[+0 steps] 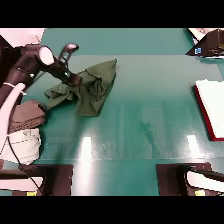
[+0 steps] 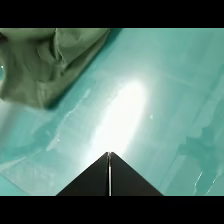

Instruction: Fold the shirts.

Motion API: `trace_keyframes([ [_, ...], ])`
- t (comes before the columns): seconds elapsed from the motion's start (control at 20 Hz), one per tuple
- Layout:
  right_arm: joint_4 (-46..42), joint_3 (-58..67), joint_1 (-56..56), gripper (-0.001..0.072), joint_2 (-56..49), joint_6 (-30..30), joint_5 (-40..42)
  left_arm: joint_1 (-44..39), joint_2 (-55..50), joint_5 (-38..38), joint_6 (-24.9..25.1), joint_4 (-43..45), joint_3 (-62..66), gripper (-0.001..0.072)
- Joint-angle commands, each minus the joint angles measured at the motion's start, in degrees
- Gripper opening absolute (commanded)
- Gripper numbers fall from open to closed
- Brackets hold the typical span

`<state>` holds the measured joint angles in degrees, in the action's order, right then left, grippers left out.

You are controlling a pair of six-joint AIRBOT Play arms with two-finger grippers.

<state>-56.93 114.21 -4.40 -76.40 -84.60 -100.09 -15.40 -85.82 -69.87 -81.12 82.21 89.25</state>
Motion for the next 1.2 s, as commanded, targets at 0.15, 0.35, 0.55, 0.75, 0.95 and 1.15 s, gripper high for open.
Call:
trace_keyframes([
  [0.15,-0.26,-12.2,9.64,0.0024,2.01,-1.55,8.04,-0.04,5.38,-8.57,3.74,-7.76,2.75,0.0026],
  [0.35,3.78,-35.34,21.64,0.0543,2.95,-1.53,34.14,-0.04,5.35,-7.98,5.09,-8.79,-3.52,0.0026],
  [0.55,15.58,-48.02,31.39,0.0543,-3.48,-0.33,58.16,-0.04,5.35,-7.43,5.09,-8.79,-8.35,0.0026],
  [0.75,16.5,-46.45,37.62,0.0543,-12.81,-0.24,68.59,-0.04,5.35,-6.58,5.05,-9.05,-8.48,0.0026],
  [0.95,16.44,-39.36,39.5,0.0538,-21.22,-0.48,69.07,-0.04,5.35,-6.64,5.05,-9.18,-8.48,0.0026],
  [1.15,16.24,-34.95,38.88,0.0325,-25.59,-1.88,69.09,-0.04,5.35,-6.97,5.07,-9.18,-8.48,0.0026],
])
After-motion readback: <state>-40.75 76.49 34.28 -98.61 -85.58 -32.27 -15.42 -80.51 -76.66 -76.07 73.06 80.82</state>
